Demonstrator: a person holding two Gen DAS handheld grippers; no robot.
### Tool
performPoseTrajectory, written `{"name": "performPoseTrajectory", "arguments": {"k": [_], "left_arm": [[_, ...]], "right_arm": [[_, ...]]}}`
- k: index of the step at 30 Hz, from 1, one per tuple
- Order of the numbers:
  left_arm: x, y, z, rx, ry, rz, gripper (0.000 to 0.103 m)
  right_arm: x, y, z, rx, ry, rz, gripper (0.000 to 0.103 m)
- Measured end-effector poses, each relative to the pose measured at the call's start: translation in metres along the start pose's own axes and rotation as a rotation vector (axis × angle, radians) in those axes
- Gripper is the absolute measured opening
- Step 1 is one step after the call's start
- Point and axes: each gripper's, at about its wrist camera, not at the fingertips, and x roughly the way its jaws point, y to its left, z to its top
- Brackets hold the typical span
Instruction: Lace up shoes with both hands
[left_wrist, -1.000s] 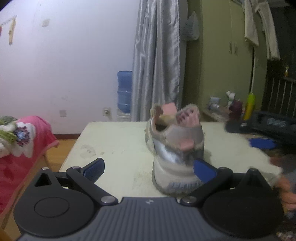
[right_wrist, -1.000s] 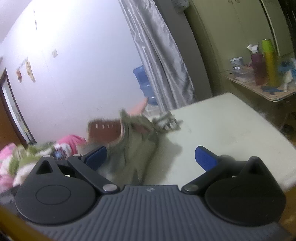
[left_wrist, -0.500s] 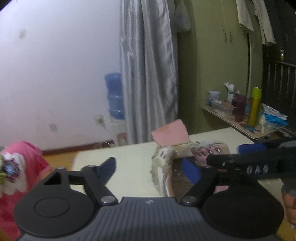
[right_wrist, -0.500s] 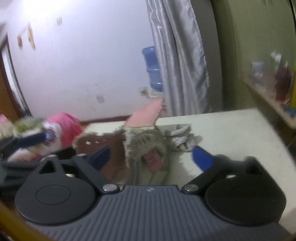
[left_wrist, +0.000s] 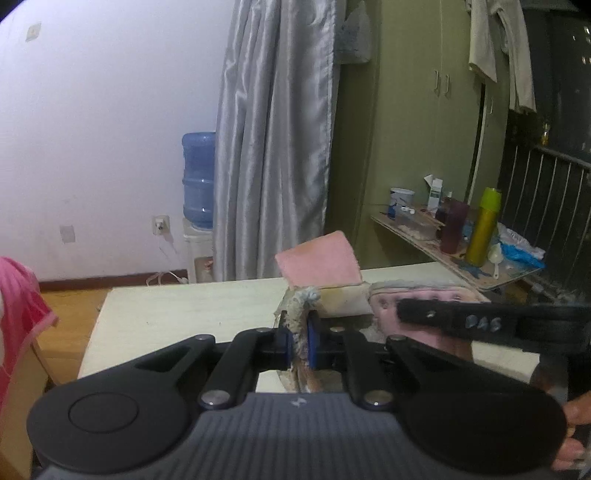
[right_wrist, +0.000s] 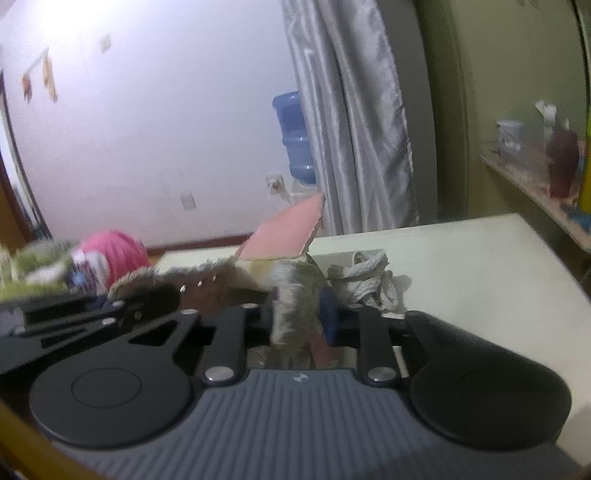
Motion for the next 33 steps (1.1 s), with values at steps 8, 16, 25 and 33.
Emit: {"name": "performPoseTrajectory", "arguments": {"k": [8,16,25,33], "left_arm": [[0.008,0.034,-0.001,-0.13,0.047,-0.06,0.009],[0.017,0.067,-0.012,-0.302,0.091,-0.104,0.013],[0.024,0.089,-0.006,-0.445,0.113,-0.312,0.027],[0.02,0.055,0.04,-0.188,0.043,-0.268,0.059]], "right_arm": [[-0.003,-0.025,-0.014,0.198,-0.08,0.018,0.013],[-0.003,-0.034,-0.023,0.258,-0.103,0.013,0.016],[0.003,-0.041,-0.018,0.324,-0.044,0.059,0.023],[0.009,-0.042,-0.015,0.345,-0.003,0.105,0.023]]}}
